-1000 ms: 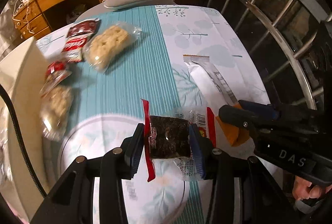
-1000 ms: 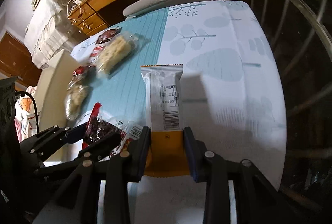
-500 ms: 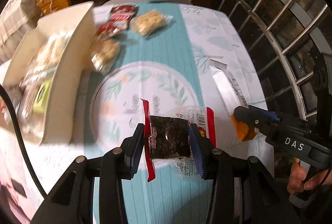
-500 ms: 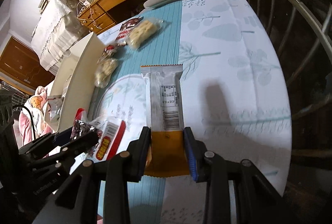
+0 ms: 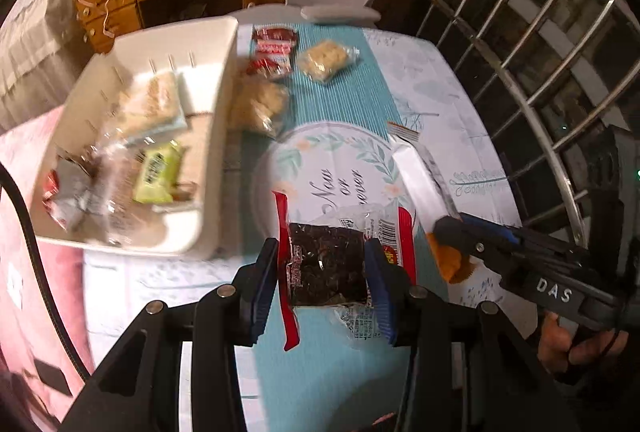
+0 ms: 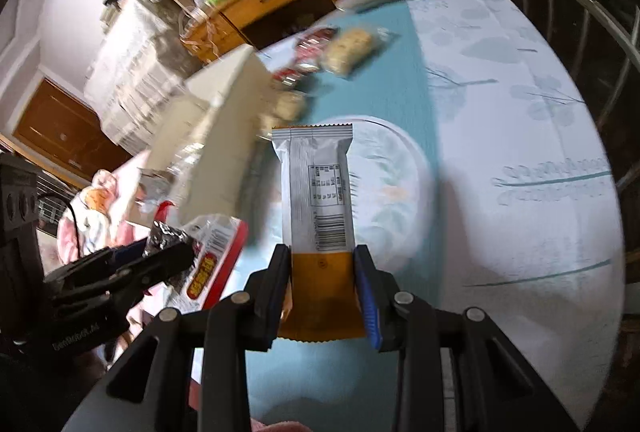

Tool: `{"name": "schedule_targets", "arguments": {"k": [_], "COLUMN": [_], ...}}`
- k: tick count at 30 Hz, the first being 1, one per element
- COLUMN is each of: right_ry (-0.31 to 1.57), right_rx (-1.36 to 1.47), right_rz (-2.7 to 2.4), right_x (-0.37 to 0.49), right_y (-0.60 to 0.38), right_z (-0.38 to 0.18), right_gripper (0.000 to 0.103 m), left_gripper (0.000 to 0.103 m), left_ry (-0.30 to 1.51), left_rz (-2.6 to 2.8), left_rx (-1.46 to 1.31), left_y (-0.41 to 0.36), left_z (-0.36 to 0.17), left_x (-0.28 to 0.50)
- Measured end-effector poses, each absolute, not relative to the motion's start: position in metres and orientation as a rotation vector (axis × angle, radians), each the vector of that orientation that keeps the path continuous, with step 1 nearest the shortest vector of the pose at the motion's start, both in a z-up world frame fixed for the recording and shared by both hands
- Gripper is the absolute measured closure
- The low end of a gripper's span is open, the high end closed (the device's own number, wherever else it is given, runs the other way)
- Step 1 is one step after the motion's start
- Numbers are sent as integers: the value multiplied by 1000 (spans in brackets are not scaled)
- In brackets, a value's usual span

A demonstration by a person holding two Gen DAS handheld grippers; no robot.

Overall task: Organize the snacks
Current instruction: 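Carry the chocolate bar and white-orange bar to the white tray and release both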

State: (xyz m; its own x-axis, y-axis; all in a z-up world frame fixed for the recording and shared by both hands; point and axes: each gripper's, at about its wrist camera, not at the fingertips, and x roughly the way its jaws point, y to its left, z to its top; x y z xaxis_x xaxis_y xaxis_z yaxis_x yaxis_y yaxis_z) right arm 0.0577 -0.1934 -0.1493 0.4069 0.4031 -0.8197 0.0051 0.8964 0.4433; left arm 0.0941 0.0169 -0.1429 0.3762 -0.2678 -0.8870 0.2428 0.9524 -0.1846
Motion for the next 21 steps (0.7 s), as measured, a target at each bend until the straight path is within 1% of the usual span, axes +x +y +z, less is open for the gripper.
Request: {"name": "schedule_targets", "arguments": {"k": [13,21], "right_ry": [991,940], "right_rx": [391,396], "right_rz": [276,264], "right_x": [70,83], "right_y": [-76,-17], "right_z": [-121,-116], "right_gripper": [70,70], "left_gripper": [62,62], "left_ry": [1000,989], "left_rz": [-394,-396], "left_rx": [31,24], "left_y": [129,190], "left_z": [-103,-97], "left_x": [117,148]}}
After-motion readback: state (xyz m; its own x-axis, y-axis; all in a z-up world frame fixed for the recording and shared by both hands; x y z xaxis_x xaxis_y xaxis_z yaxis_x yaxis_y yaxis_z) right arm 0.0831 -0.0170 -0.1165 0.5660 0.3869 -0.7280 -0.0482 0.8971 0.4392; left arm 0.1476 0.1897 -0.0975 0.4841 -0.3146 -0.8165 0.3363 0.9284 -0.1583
